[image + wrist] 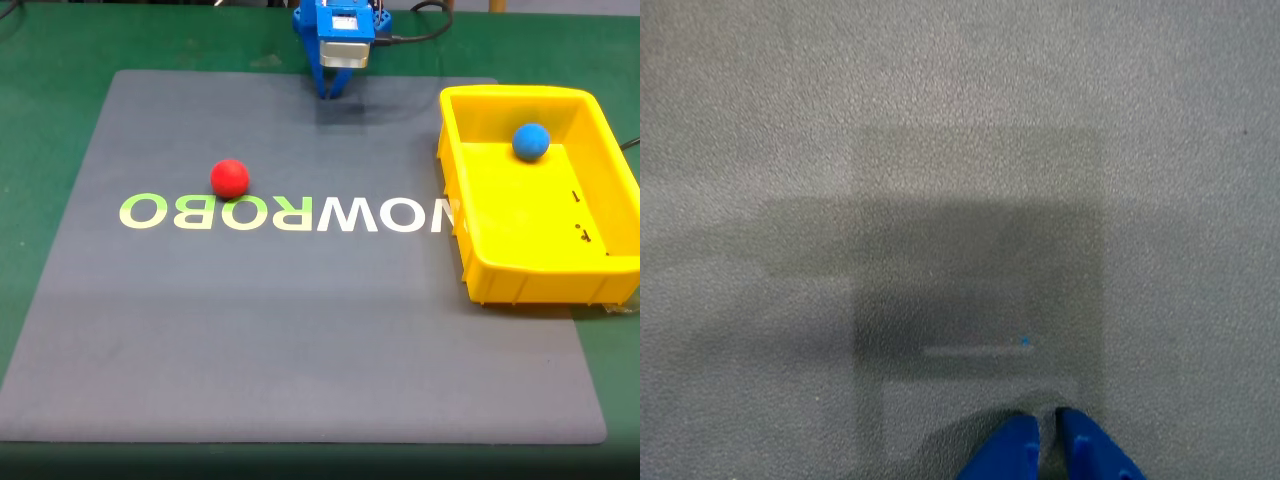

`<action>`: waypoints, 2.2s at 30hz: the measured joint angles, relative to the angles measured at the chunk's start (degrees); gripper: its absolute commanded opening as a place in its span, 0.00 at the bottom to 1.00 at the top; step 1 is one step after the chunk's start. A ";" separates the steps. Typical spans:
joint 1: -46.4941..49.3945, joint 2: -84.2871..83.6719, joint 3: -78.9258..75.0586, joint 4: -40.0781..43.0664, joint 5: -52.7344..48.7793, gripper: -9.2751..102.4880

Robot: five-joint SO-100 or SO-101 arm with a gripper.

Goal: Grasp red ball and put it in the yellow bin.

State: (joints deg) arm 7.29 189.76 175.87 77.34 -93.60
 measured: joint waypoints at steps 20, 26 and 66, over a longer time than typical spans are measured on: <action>2.11 0.00 -1.41 0.26 -5.27 0.33; 3.69 -0.26 -10.46 2.02 -6.15 0.34; 20.48 -84.81 -58.62 -35.68 -8.96 0.33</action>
State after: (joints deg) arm 27.77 104.94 117.25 41.66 -102.57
